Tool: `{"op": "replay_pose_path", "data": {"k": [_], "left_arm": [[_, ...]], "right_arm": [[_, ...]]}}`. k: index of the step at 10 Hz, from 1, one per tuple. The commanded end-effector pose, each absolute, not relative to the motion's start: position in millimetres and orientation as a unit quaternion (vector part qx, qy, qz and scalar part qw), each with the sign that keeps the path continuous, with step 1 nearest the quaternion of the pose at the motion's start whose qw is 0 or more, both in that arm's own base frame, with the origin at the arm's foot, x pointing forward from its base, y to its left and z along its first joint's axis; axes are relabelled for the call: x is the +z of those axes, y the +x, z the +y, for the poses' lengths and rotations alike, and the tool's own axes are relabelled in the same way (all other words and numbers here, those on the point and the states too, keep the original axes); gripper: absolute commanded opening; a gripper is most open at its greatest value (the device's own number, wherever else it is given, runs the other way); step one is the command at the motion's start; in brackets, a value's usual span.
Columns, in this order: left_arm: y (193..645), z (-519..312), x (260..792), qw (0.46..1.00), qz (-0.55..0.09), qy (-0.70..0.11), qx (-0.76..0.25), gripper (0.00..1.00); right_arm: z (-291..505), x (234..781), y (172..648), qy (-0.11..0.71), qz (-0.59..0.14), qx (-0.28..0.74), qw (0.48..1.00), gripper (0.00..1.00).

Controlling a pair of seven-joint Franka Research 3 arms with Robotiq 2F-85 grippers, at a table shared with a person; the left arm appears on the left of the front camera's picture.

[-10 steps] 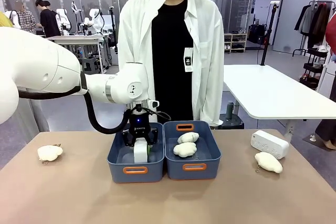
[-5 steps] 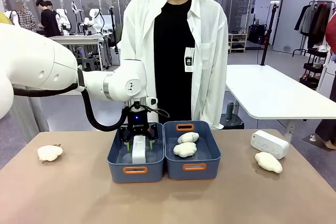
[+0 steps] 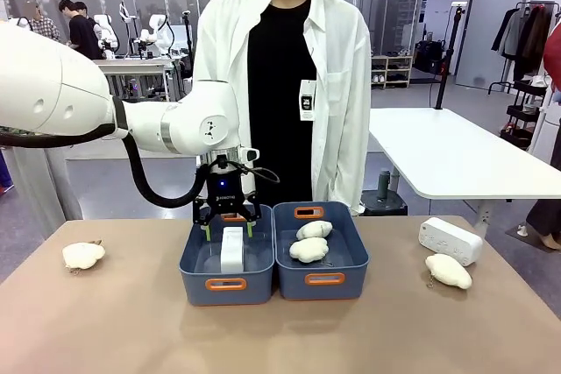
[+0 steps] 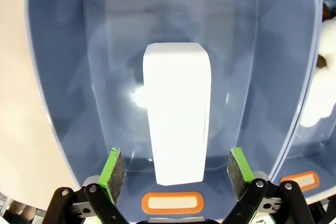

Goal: Sort the digital clocks into the basket.
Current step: Pick up the Digital clock from the table and place it into the empty Plastic storage basket.

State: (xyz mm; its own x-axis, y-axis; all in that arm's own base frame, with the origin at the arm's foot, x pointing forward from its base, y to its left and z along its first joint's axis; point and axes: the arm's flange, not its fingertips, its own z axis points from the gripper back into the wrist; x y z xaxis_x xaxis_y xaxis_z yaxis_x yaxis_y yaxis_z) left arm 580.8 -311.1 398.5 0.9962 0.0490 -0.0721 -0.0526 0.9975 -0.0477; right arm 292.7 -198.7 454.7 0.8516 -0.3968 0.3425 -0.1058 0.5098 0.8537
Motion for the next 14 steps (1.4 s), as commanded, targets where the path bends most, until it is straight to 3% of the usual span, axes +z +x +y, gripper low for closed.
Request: {"op": "replay_pose_path", "data": {"k": [1,8,11,13,14], "left_arm": [[588,-313,390,0.998,0.038,-0.024,0.032,1.0],[588,-314,389,0.999,0.039,-0.025,0.027,1.0],[558,-244,433,0.991,0.064,-0.106,-0.044,1.0],[531,-199,456,0.98,0.044,-0.18,-0.071,1.0],[514,-165,467,0.964,0.016,-0.256,-0.077,1.0]], "right_arm": [[-199,457,290,0.49,-0.26,-0.084,0.828,1.0],[-199,457,290,0.49,-0.26,-0.084,0.828,1.0],[-199,457,290,0.49,-0.26,-0.084,0.828,1.0],[-199,457,290,0.49,-0.26,-0.084,0.828,1.0],[-199,457,290,0.49,-0.26,-0.084,0.828,1.0]]}}
